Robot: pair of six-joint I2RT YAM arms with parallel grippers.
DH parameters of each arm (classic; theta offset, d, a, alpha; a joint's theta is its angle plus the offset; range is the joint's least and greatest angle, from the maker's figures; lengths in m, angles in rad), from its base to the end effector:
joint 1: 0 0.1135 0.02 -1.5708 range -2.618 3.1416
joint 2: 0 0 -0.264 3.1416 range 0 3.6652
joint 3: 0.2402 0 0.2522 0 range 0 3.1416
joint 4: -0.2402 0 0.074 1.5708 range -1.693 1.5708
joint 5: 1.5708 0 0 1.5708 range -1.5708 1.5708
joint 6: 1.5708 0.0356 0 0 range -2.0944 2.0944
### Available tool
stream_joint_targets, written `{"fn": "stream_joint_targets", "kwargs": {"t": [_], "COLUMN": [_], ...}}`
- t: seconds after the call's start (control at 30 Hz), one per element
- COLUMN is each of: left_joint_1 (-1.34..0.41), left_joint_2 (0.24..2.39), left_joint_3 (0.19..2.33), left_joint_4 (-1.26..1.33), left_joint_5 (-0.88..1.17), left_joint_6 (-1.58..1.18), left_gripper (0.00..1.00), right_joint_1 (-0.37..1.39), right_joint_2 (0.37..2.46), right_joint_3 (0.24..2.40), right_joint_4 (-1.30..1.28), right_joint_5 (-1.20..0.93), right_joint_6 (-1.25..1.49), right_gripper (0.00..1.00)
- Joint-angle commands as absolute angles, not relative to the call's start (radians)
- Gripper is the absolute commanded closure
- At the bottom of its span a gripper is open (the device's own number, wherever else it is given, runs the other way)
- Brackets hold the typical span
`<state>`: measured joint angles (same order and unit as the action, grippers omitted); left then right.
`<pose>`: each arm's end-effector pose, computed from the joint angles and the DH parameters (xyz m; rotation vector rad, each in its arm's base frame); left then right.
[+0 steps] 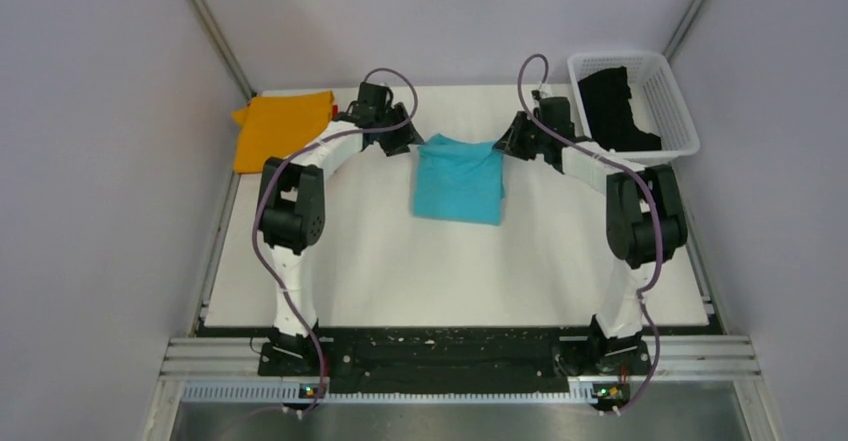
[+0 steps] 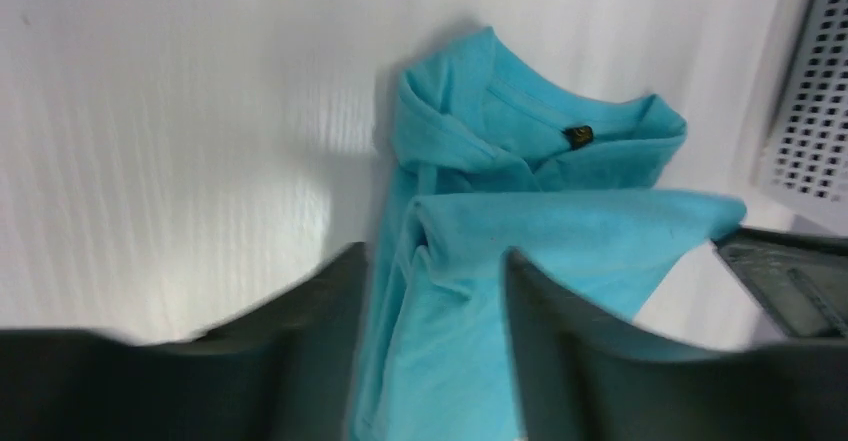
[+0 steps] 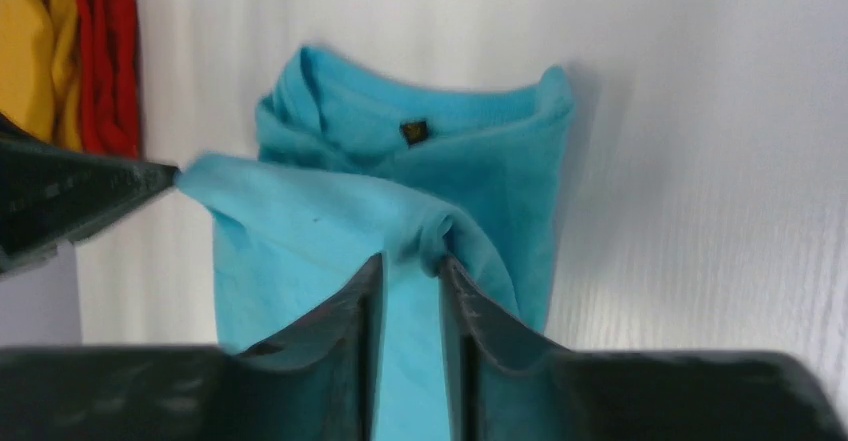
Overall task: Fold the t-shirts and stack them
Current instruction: Fold the long partially folded tshirt into a neat square, then put the neatly folded tshirt into the corner of the board with the left arm
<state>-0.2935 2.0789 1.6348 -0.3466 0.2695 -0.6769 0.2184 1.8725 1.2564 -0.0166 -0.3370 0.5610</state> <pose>0.4487 -0.1455 0.2161 -0.3345 2.4442 -0.7677 0.4073 0.1024 0.2094 0.1943 2.2720 0.7949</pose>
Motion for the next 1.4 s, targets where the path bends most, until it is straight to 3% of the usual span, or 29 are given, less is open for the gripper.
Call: {"fn": "stream_joint_targets", "kwargs": {"t": [0.0,0.03,0.1,0.2,0.23,0.27,0.47,0.63,1.0,1.17,1.3,1.37], "left_joint_1": [-0.277,-0.276,-0.277,-0.279,-0.281,-0.283,-0.298,-0.313,-0.365,-0.411,-0.456,-0.475], "left_joint_2": [2.152,2.158,2.148,2.095,2.073,2.050,1.954,1.996,2.148,2.220,2.283,2.320], "left_joint_3": [1.790,1.811,1.834,1.813,1.791,1.750,1.556,1.535,1.621,1.696,1.769,1.815], "left_joint_4": [-0.368,-0.373,-0.373,-0.360,-0.349,-0.334,-0.318,-0.375,-0.433,-0.486,-0.560,-0.607], "left_joint_5": [0.207,0.202,0.199,0.209,0.220,0.243,0.308,0.293,0.241,0.176,0.061,0.036], "left_joint_6": [-0.669,-0.662,-0.652,-0.633,-0.623,-0.610,-0.511,-0.487,-0.495,-0.518,-0.536,-0.543], "left_gripper": [0.30,0.15,0.02,0.01,0.01,0.01,0.01,0.04,0.27,0.48,0.56,0.65], "right_joint_1": [0.199,0.199,0.199,0.198,0.199,0.199,0.199,0.199,0.199,0.198,0.199,0.199], "right_joint_2": [1.967,1.992,2.014,1.967,1.941,1.916,1.747,1.588,1.358,1.316,1.294,1.281], "right_joint_3": [1.378,1.407,1.454,1.444,1.426,1.406,1.241,1.095,0.966,0.943,0.928,0.917], "right_joint_4": [0.128,0.122,0.079,0.054,0.052,0.052,0.036,0.015,-0.089,-0.121,-0.137,-0.139], "right_joint_5": [-0.260,-0.259,-0.238,-0.206,-0.199,-0.195,-0.229,-0.248,-0.185,-0.138,-0.130,-0.104], "right_joint_6": [0.575,0.573,0.576,0.577,0.576,0.575,0.554,0.525,0.473,0.453,0.440,0.433], "right_gripper": [0.57,0.54,0.43,0.23,0.09,0.02,0.01,0.01,0.01,0.01,0.01,0.01]}}
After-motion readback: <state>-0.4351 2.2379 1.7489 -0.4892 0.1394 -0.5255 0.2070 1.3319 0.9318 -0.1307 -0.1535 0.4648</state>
